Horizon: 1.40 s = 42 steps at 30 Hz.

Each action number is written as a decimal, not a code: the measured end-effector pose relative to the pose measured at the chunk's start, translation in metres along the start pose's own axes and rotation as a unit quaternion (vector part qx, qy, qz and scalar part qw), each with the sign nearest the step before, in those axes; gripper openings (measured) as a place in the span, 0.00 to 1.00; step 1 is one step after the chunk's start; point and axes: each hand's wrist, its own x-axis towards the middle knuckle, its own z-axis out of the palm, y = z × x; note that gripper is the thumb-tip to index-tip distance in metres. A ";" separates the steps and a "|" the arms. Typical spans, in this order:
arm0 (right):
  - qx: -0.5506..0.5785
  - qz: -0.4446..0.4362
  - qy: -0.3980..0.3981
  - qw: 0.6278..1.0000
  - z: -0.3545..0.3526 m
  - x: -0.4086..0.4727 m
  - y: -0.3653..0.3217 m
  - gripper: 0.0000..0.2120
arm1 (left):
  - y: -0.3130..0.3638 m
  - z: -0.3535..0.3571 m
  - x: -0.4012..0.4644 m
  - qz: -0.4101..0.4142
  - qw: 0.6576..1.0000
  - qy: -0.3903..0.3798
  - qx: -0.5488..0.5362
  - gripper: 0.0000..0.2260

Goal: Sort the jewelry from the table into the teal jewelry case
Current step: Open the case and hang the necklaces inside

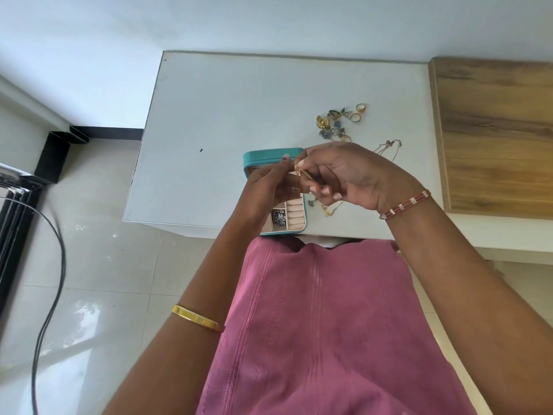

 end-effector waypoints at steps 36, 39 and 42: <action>0.111 -0.150 0.088 0.978 -0.057 -0.007 0.025 0.13 | -0.006 -0.029 0.015 0.067 0.986 0.090 0.126 0.06; 0.186 -0.181 0.084 0.962 -0.058 -0.008 0.024 0.21 | -0.009 -0.033 0.016 0.051 0.987 0.103 0.113 0.05; 0.191 -0.206 0.079 0.956 -0.056 -0.010 0.020 0.20 | -0.010 -0.030 0.017 0.047 0.987 0.096 0.121 0.05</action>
